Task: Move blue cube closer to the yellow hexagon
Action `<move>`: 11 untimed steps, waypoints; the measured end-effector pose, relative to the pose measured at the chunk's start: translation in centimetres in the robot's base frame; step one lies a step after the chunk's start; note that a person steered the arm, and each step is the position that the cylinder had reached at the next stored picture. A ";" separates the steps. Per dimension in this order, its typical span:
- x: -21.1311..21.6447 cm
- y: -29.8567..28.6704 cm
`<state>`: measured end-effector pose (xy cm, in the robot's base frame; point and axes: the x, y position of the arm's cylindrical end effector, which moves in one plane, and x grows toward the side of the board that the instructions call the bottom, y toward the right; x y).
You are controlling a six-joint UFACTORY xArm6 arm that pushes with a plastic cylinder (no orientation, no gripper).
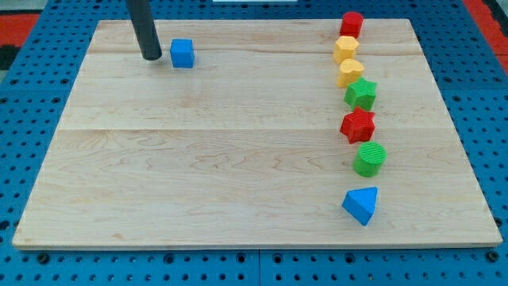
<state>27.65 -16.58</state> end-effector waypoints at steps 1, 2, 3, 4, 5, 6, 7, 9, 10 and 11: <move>-0.2 7.1; -0.2 13.4; 1.3 14.1; 1.4 15.1; 1.7 18.1; 3.0 18.0; 4.0 18.1; 5.0 22.1; 4.7 23.0; 2.4 23.1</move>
